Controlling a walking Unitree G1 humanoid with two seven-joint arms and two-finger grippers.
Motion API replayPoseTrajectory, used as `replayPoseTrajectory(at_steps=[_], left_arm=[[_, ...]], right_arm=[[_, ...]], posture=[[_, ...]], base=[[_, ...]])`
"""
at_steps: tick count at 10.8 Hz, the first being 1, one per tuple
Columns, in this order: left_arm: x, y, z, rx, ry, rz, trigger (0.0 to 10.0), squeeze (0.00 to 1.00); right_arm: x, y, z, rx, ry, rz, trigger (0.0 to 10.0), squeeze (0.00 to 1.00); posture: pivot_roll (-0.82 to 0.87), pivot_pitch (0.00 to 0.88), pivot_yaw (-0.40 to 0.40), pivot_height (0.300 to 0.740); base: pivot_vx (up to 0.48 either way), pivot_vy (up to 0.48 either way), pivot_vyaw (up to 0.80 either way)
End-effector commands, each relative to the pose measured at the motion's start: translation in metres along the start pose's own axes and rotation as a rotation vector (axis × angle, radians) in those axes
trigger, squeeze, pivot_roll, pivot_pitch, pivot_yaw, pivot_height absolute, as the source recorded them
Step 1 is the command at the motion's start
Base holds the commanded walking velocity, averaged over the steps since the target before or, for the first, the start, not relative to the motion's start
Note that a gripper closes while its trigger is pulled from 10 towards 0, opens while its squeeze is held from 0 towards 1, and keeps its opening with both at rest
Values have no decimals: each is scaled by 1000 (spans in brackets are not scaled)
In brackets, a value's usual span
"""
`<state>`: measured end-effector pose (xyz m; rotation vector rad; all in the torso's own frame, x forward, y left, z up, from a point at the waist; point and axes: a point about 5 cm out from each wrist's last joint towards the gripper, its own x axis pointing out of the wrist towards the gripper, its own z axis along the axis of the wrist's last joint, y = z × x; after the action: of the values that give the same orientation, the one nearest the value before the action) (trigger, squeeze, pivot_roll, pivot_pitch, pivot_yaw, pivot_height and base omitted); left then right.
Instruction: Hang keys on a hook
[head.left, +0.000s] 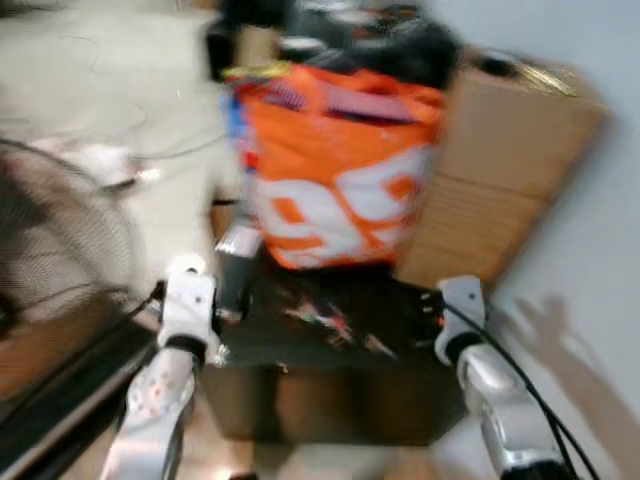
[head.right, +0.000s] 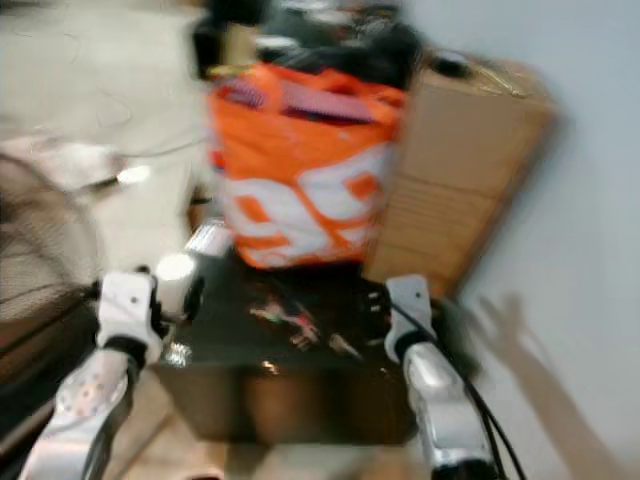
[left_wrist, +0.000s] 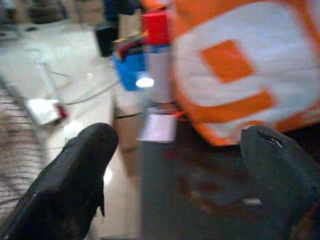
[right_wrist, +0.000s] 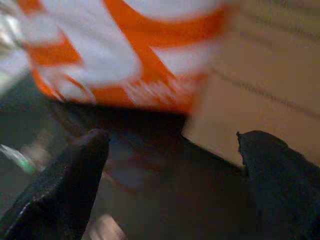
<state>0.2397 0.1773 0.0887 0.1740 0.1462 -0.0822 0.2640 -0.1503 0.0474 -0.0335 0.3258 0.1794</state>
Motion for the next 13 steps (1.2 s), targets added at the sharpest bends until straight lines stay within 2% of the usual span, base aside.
replayPoseTrajectory(at_steps=[1,2,3,7,8,9,10,13], left_arm=[[1,5,3,21,-8,-1,10000,267],[3,0,1,16,8,-46,10000,243],[4,-4,-1,33,19,-85,10000,239],[1,-13,-15,138,124,-307,10000,255],[-2,-16,-19,172,159,-408,10000,251],[-4,-16,-22,198,195,-484,10000,251],[-4,-17,-23,219,206,-523,10000,251],[-2,-23,-27,236,241,-622,10000,259]], right_arm=[[1,5,1,25,5,27,10000,1000],[-2,2,3,1,1,62,10000,1000],[-2,1,3,-13,21,97,10000,0],[10,-5,7,-75,70,125,10000,0],[12,-3,0,-81,141,170,10000,0],[11,3,-14,-125,241,259,10000,0],[9,5,-24,-149,303,298,10000,0],[4,16,-53,-128,478,407,10000,0]], posture=[[48,0,-21,740],[48,0,-21,740],[40,0,-23,740],[46,0,-43,740],[46,0,-43,740],[42,0,-41,740],[40,0,-42,740],[10,0,-28,740]], base=[[349,0,0],[0,0,0],[0,0,0],[0,0,0],[0,0,0],[0,0,0],[0,0,0],[0,0,0]])
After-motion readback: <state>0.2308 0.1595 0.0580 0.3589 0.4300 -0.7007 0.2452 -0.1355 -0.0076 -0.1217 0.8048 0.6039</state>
